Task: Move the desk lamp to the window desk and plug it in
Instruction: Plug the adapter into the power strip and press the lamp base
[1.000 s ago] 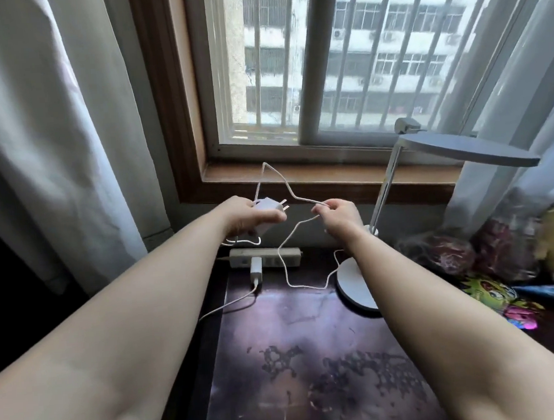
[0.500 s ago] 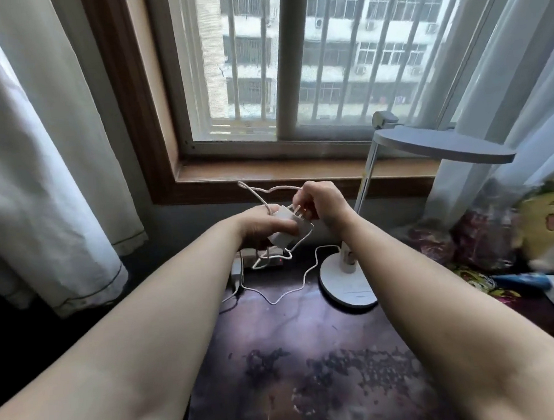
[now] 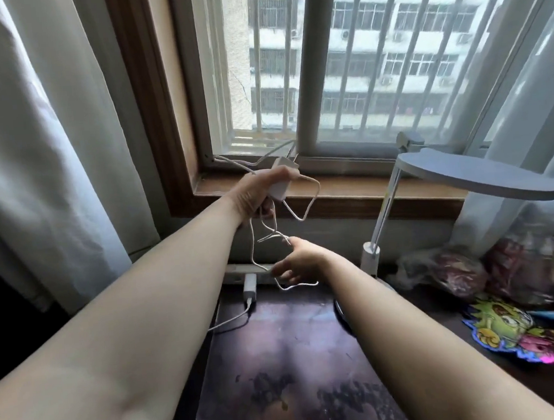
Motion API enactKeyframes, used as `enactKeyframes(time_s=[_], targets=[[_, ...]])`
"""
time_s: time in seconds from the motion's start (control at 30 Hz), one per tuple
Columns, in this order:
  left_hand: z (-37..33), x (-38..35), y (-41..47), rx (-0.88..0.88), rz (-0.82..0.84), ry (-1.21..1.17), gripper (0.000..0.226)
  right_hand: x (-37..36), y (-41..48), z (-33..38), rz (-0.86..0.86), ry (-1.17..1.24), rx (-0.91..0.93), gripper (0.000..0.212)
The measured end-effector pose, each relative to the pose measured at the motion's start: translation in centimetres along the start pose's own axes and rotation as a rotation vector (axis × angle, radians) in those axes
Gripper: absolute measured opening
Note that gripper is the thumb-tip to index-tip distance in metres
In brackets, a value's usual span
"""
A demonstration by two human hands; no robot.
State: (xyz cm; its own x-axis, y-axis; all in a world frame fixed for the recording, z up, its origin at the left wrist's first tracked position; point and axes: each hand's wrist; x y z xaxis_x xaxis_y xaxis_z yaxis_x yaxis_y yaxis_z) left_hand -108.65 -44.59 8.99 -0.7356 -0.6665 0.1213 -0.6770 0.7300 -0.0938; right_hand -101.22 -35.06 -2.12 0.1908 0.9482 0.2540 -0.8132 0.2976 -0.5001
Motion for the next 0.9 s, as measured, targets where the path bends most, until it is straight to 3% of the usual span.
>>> enactKeyframes(time_s=[0.07, 0.13, 0.27, 0.3, 0.43, 0.6, 0.73, 0.9], targets=[[-0.4, 0.7, 0.6, -0.017, -0.025, -0.07, 0.039, -1.1, 0.5, 0.5, -0.019, -0.12, 0.018, 0.08], [-0.7, 1.3, 1.0, -0.021, -0.03, -0.124, 0.038, -1.8, 1.4, 0.8, -0.104, -0.196, 0.073, 0.068], [-0.7, 2.3, 1.3, -0.023, -0.025, -0.136, 0.038, -1.9, 3.1, 1.0, -0.193, -0.28, 0.131, 0.004], [-0.5, 2.7, 1.4, -0.016, -0.025, -0.116, 0.038, -1.6, 3.6, 0.9, -0.229, -0.307, 0.143, 0.014], [0.9, 4.1, 1.6, 0.06, -0.014, 0.003, 0.043, 0.3, 4.9, 1.4, -0.476, -0.41, 0.16, 0.017], [3.8, 4.4, 2.3, 0.126, 0.023, 0.145, 0.042, 1.5, 7.2, 2.2, -0.596, -0.408, 0.195, 0.022], [6.4, 5.5, 3.6, 0.178, -0.037, 0.155, 0.009, 1.4, 9.6, 1.8, -0.571, -0.46, 0.199, 0.027], [9.9, 7.6, 4.6, 0.228, -0.081, 0.15, 0.019, -0.8, 12.3, 1.6, -0.455, -0.546, 0.205, 0.018]])
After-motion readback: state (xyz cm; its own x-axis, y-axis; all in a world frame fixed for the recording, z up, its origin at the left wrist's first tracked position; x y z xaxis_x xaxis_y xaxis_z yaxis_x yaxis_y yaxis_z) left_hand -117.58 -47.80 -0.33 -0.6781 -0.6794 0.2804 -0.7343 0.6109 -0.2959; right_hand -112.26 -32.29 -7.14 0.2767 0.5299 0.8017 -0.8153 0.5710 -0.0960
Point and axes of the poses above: each hand's wrist, its own y-axis towards the middle knuckle, its own x-axis out of the back of the hand, z = x × y, and after that the axes turned 1 degree about -z, right-handed
